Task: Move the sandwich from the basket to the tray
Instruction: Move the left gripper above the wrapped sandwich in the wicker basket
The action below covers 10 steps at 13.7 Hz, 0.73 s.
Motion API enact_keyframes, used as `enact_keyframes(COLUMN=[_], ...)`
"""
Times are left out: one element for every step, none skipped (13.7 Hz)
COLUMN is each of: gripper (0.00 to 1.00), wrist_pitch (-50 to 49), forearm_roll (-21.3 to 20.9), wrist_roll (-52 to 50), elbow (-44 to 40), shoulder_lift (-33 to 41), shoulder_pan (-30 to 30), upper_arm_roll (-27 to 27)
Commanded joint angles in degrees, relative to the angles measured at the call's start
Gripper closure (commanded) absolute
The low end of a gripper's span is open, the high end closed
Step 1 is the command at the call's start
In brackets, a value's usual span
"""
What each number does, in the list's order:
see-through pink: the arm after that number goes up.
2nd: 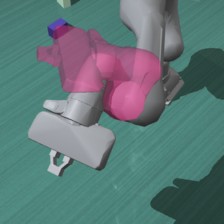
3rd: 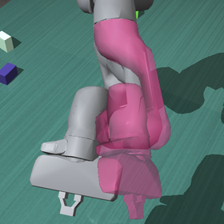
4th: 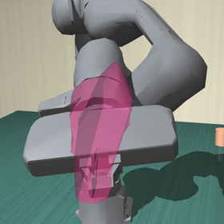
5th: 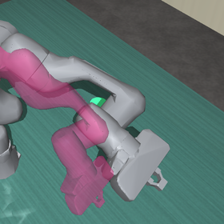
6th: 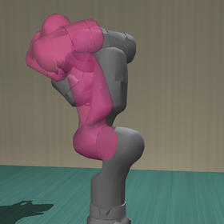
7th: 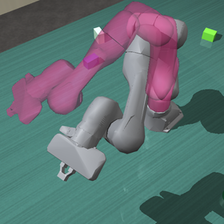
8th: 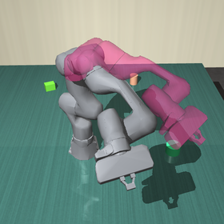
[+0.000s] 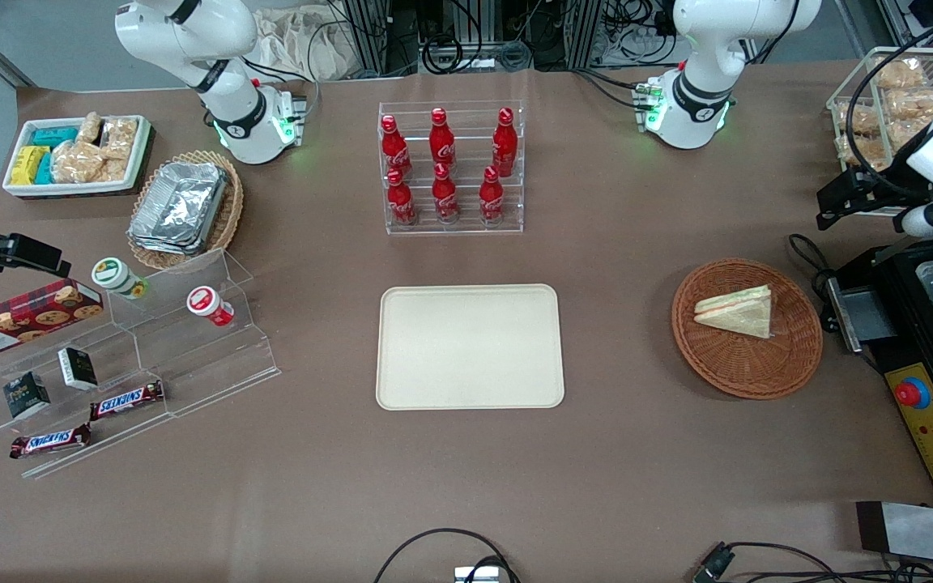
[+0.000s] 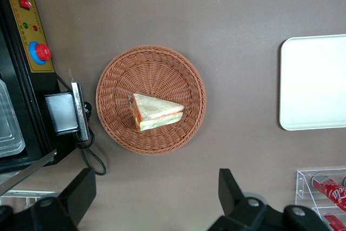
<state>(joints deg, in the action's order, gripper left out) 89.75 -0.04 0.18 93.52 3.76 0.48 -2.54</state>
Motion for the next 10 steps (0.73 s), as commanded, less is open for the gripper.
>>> enact_keyframes(gripper=[0.00,0.00,0.00,0.00,0.00,0.00,0.00,0.00,0.00,0.00], wrist_pitch=[-1.2,-1.2,-1.2,-1.2,-1.2,-1.2,-1.2,-1.0,-0.8,-0.2], forearm_roll=[0.6,0.6,0.6,0.7,1.0,1.0,1.0,0.9,1.0,1.0], wrist_roll=[-0.1,-0.4,-1.3,-2.8,-4.6,-6.7,-9.4,-12.1,-14.4,-15.8], elbow=[-1.8,-1.8,-1.8,-1.8,-1.8,-1.7,-1.7,-1.7,-1.6,-0.5], shoulder_lift=[-1.0,-1.0,-1.3,-1.4,-1.4,-1.7,-2.1,-2.6,-3.2,-3.4], shoulder_pan=[0.3,0.3,0.3,0.3,0.3,0.3,0.3,0.3,0.2,0.2], upper_arm_roll=[0.1,0.1,0.1,0.1,0.1,0.1,0.1,0.1,0.1,0.1])
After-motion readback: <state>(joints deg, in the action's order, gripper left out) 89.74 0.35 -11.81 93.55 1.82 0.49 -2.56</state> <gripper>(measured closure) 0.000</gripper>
